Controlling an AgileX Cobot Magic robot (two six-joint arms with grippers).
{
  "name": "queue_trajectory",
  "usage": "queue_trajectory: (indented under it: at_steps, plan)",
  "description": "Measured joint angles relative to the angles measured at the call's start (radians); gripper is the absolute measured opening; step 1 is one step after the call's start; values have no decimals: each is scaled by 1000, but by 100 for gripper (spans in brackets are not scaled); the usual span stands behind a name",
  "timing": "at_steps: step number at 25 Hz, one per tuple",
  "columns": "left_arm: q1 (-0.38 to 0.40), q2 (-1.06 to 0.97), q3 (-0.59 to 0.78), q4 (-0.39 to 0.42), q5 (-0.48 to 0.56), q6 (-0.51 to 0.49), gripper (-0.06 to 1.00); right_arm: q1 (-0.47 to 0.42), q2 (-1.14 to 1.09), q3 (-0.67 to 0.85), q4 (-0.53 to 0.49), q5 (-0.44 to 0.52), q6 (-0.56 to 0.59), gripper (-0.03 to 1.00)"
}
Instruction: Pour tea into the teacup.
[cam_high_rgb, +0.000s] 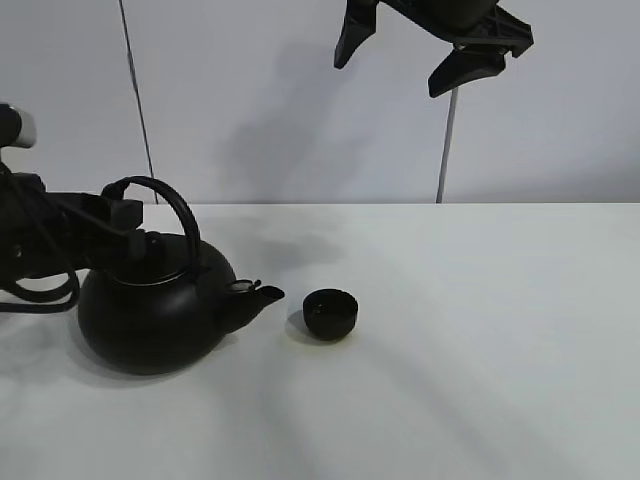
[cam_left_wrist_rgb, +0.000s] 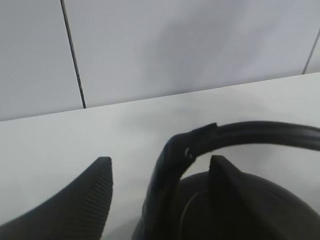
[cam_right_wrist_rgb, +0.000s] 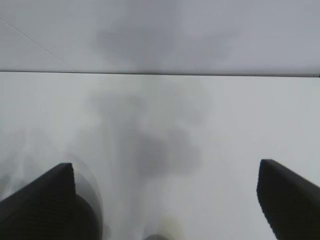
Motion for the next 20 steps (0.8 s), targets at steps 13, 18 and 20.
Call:
queue_trajectory:
  at_steps: [13, 18, 20]
  plan:
    - [0, -254, 144, 81, 14, -2, 57, 0, 0, 0, 0, -1, 0, 68]
    - [0, -417, 86, 144, 340, -2, 58, 0, 0, 0, 0, -1, 0, 68]
    - [0, -479, 21, 166, 533, -5, 58, 0, 0, 0, 0, -1, 0, 68]
